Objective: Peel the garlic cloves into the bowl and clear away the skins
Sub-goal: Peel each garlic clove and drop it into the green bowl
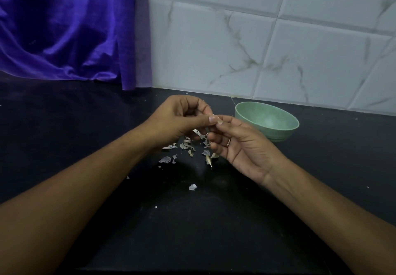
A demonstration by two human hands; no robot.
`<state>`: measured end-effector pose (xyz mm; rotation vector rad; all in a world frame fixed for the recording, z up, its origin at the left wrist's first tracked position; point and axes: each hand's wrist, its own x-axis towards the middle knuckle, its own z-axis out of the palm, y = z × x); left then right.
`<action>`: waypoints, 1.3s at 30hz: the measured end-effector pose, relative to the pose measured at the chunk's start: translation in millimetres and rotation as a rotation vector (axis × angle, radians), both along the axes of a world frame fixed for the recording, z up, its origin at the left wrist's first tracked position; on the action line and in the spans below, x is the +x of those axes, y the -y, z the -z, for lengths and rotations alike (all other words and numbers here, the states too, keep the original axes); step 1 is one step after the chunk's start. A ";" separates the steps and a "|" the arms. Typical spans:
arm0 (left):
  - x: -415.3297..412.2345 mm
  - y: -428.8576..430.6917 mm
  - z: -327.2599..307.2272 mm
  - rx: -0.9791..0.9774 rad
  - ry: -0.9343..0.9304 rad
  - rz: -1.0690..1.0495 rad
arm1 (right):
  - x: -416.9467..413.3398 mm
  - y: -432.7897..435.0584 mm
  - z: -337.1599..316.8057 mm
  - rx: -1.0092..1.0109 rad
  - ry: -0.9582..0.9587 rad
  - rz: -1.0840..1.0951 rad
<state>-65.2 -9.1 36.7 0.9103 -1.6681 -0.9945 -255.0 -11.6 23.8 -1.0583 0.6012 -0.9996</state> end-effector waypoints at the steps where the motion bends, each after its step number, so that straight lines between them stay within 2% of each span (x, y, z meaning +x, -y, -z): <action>1: 1.4 0.7 -0.2 -0.008 0.006 0.000 | -0.5 -0.2 -1.8 0.005 -0.006 -0.019; 9: 7.8 2.5 -0.3 -0.036 0.052 0.016 | -7.5 2.0 -8.4 -0.012 -0.048 -0.056; 16: 8.4 2.1 0.4 -0.106 0.244 0.026 | -6.0 -0.7 -7.9 -0.220 -0.169 0.123; 25: 14.7 5.5 3.2 -0.221 0.521 -0.165 | -10.0 -0.3 -8.1 -0.269 -0.233 0.197; 31: 14.9 4.0 2.1 -0.283 0.570 -0.231 | -8.9 1.6 -4.8 -0.258 -0.225 0.224; 39: 6.7 1.0 5.0 -0.378 0.430 -0.204 | -5.8 3.0 -0.6 -0.254 -0.255 0.238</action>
